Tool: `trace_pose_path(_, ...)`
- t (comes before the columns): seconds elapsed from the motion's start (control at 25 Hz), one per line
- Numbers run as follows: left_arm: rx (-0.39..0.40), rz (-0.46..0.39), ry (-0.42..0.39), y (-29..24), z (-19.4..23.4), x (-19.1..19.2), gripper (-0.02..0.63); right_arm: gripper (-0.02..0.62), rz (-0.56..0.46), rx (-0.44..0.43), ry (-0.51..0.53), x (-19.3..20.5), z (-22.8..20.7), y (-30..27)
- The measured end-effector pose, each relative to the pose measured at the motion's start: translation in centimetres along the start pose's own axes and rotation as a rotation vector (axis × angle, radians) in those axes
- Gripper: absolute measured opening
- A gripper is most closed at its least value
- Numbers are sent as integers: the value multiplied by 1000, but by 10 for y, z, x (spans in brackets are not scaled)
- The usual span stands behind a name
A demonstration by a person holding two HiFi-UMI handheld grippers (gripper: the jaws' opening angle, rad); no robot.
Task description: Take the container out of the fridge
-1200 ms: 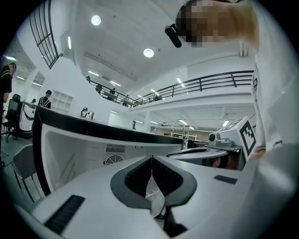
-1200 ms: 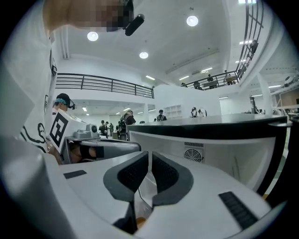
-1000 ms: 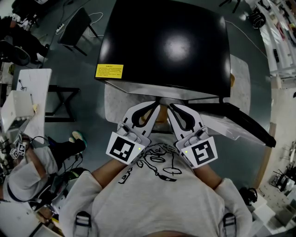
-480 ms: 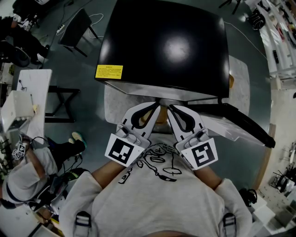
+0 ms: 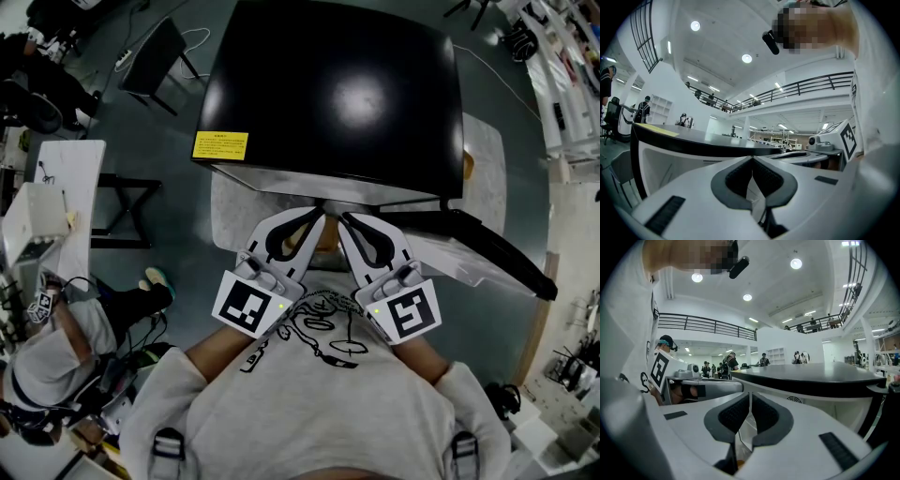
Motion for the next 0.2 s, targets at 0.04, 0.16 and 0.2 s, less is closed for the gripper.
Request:
trace_pose_path(0.04, 0, -1, 1, 0, 0, 0, 17, 40, -3, 1, 1, -1, 0, 0)
trace_pose_path(0.16, 0, 1, 3, 0, 0, 0, 17, 38, -23, 7, 5, -4, -1, 0)
trace_pose_path(0.2, 0, 2, 3, 0, 0, 0, 17, 38, -25, 9, 7, -5, -1, 0)
Point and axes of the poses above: the fingertips, and each gripper's own axes: y backward along the fingers, z to its left, x out of its underside, the point moved 8 cm from there along y, backward along the fingers, and after that the axes turned 8 degrees about z, right-handed, at the moved point
